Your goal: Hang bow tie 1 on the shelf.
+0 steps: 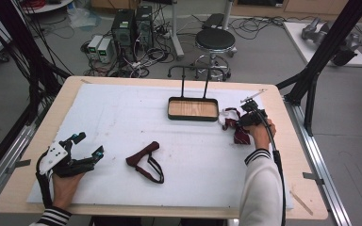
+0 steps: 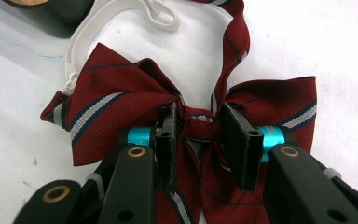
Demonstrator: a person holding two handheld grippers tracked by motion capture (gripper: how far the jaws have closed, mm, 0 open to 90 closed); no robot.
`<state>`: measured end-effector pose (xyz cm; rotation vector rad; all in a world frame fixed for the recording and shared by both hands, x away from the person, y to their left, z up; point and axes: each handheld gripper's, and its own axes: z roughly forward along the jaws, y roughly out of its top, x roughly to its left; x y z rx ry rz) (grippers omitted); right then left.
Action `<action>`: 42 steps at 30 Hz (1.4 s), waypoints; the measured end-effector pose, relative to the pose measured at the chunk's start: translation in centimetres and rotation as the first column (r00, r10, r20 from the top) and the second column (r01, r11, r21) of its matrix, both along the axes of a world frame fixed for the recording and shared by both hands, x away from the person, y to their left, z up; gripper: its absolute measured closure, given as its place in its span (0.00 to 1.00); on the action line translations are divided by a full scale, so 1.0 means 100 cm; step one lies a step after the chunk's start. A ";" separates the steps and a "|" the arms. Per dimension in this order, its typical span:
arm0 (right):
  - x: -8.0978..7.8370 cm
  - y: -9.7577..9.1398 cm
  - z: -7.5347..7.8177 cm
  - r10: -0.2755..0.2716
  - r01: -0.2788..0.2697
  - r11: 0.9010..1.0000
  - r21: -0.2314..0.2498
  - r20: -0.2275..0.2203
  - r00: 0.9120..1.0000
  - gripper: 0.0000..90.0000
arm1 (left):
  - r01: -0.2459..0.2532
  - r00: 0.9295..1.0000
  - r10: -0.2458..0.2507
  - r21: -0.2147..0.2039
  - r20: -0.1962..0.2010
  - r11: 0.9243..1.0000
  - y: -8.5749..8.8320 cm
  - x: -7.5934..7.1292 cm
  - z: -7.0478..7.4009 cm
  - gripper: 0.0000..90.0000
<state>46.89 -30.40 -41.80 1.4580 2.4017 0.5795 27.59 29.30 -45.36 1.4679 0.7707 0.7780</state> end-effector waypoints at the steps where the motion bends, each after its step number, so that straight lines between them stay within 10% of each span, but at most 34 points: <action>1: 0.000 0.000 0.000 0.000 0.000 1.000 0.002 0.000 1.000 0.75 | -0.001 1.000 0.001 -0.001 0.001 1.000 0.000 0.000 0.000 0.15; 15: -0.009 -0.006 0.001 0.013 -0.020 0.997 0.069 0.097 0.995 0.75 | -0.001 1.000 0.001 0.001 0.000 1.000 0.000 0.000 0.000 0.15; 25: -0.017 -0.010 0.019 -0.005 -0.035 0.984 0.177 0.218 0.976 0.75 | -0.002 1.000 0.002 0.000 0.000 1.000 0.000 0.000 0.000 0.15; 42: -0.036 -0.021 0.041 -0.029 -0.112 0.957 0.266 0.473 0.880 0.75 | -0.004 1.000 0.004 0.002 -0.002 1.000 0.000 0.000 0.000 0.15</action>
